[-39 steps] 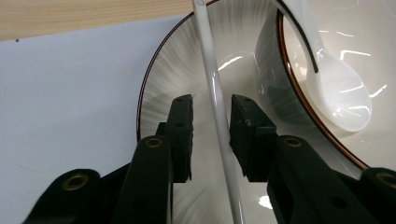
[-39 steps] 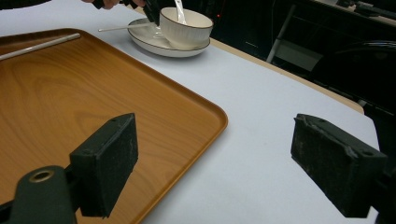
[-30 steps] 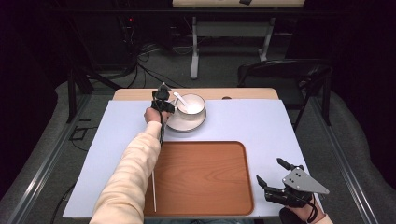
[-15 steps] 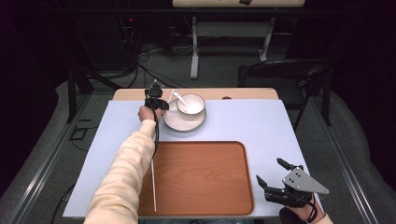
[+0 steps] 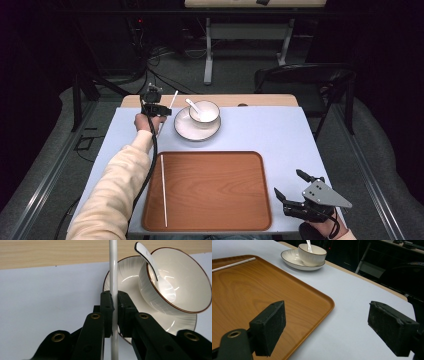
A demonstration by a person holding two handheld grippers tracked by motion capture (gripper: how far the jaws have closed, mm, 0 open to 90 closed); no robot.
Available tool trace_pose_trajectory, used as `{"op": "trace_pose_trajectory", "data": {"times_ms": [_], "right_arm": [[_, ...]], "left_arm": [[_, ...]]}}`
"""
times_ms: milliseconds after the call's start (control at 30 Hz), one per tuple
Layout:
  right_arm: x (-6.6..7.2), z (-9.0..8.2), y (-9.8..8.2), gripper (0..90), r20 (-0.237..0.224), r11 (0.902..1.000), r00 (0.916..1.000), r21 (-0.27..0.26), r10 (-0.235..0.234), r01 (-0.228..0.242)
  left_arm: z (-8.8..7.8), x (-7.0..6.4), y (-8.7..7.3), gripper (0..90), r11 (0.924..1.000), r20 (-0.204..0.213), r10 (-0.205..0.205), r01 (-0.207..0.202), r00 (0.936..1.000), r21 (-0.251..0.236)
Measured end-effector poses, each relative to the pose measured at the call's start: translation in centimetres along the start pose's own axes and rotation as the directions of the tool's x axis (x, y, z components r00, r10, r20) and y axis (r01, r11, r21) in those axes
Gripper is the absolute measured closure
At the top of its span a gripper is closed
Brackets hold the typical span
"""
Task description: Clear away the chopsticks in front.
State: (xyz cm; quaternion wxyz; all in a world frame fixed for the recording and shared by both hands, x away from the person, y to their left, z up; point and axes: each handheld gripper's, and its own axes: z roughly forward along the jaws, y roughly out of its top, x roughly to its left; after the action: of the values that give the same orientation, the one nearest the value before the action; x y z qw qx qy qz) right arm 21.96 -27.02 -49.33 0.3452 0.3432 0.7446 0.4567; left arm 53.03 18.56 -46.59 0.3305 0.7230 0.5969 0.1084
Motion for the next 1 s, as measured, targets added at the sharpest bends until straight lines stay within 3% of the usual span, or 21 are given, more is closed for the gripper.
{"op": "trace_pose_trajectory", "data": {"times_ms": [167,267,600,1000], "right_arm": [[0.0,0.0,0.0,14.4,0.001,1.0000,1.0000,0.001,0.001,-0.001],[0.0,0.0,0.0,14.4,0.000,1.0000,1.0000,0.001,0.003,-0.003],[0.1,0.0,0.0,14.4,0.001,1.0000,1.0000,0.004,0.002,-0.002],[0.0,0.1,0.0,14.4,0.002,1.0000,1.0000,0.005,0.001,-0.001]], "left_arm": [[-1.7,0.3,-0.9,84.2,1.0000,0.007,-0.008,0.008,0.9999,0.000],[-2.5,0.2,-1.5,84.2,1.0000,0.014,0.006,-0.006,0.9999,0.001],[-5.2,-0.8,-4.2,84.2,0.9989,0.084,0.044,-0.042,0.9955,-0.021],[-7.0,-1.1,-6.9,84.3,0.9976,0.121,0.065,-0.062,0.9906,-0.031]]}}
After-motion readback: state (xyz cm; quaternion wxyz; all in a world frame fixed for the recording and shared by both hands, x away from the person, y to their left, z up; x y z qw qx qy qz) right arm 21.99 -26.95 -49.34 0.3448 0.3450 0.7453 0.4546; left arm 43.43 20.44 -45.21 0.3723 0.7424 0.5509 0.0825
